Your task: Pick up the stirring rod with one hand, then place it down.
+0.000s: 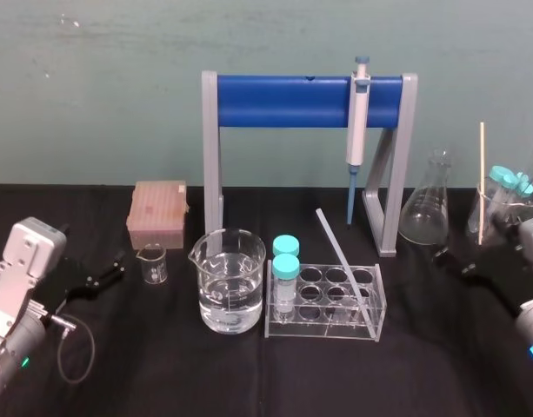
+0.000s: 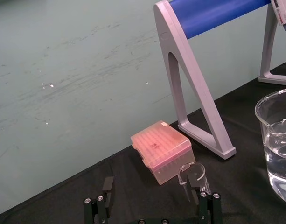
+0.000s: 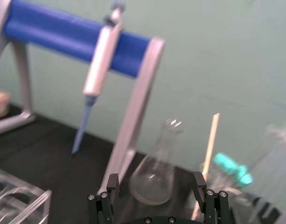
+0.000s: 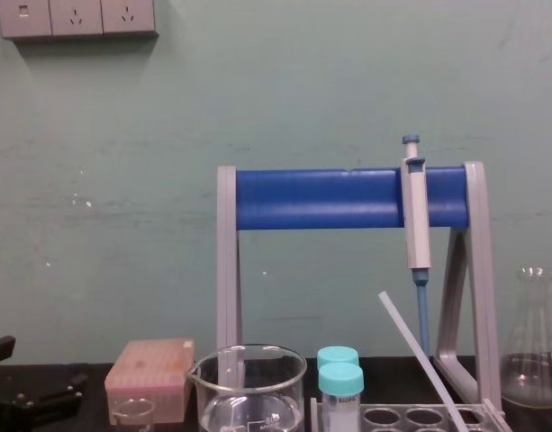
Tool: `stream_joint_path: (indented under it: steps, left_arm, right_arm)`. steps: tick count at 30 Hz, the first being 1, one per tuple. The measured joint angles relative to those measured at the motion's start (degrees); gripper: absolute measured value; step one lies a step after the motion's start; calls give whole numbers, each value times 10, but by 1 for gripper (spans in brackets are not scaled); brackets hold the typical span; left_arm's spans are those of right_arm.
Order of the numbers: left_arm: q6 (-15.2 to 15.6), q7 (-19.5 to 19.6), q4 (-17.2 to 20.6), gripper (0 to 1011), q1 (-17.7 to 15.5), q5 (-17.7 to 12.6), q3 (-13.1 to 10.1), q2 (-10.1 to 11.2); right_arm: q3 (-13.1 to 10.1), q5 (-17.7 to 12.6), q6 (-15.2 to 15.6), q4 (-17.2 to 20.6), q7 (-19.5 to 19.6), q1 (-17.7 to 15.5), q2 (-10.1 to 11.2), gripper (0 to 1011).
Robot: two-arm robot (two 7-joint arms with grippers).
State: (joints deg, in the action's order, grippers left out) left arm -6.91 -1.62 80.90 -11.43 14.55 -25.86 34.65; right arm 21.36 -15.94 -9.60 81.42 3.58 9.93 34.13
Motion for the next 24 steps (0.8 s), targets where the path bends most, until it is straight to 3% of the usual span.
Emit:
stream_joint_path:
  steps: [5,8,14,24]
  left_arm:
    - [0,0,0,1000,0,0,0,0]
    - [0,0,0,1000,0,0,0,0]
    - [0,0,0,1000,0,0,0,0]
    - [0,0,0,1000,0,0,0,0]
  right_arm:
    - [-22,-6,-27,2,-5,3,2,1000]
    - [-23,-6,-44,4,-31,13,5,1000]
    - [-2,-11,-65,-1,-108,48,-1,1000]
    - [42,-27,-75,-34,-228,101,-40,1000]
